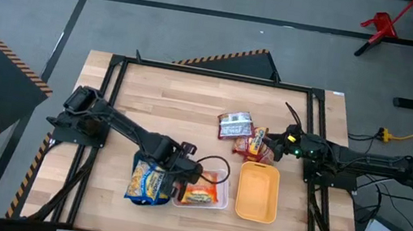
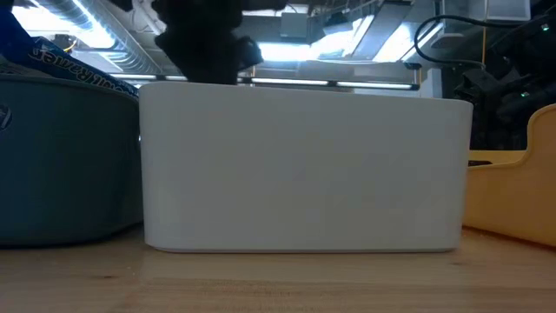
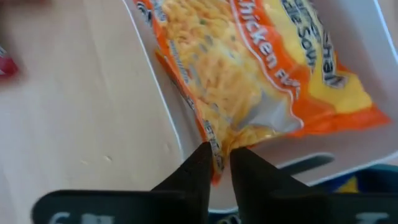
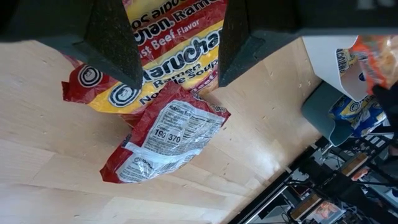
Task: Sort Maruchan noodles
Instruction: Put the orange noodle pack into the white bin, then put the left red noodle pack into the yellow bin
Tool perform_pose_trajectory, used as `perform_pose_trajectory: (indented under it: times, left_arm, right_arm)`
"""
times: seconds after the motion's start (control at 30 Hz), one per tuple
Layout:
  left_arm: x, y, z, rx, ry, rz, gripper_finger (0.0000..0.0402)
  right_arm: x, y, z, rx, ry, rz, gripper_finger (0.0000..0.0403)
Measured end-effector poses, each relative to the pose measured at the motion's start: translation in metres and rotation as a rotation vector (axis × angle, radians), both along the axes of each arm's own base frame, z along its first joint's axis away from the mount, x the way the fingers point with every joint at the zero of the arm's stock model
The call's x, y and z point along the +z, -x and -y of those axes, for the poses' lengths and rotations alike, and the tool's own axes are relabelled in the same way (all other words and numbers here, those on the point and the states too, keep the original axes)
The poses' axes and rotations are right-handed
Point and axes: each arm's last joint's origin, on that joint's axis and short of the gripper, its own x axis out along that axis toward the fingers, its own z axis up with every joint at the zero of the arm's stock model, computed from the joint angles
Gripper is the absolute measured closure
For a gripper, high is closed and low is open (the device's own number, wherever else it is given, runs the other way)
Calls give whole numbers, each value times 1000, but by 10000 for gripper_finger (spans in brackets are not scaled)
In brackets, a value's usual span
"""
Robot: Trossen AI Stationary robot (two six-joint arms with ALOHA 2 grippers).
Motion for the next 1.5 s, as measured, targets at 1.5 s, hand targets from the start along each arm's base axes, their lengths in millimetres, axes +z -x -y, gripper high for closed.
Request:
perform_pose_trajectory:
  times: [1.5]
  left_arm:
    - [35,-80,-246,383,118,503,207]
  right_arm:
    - [-2,1,4,-100,151,-144,52]
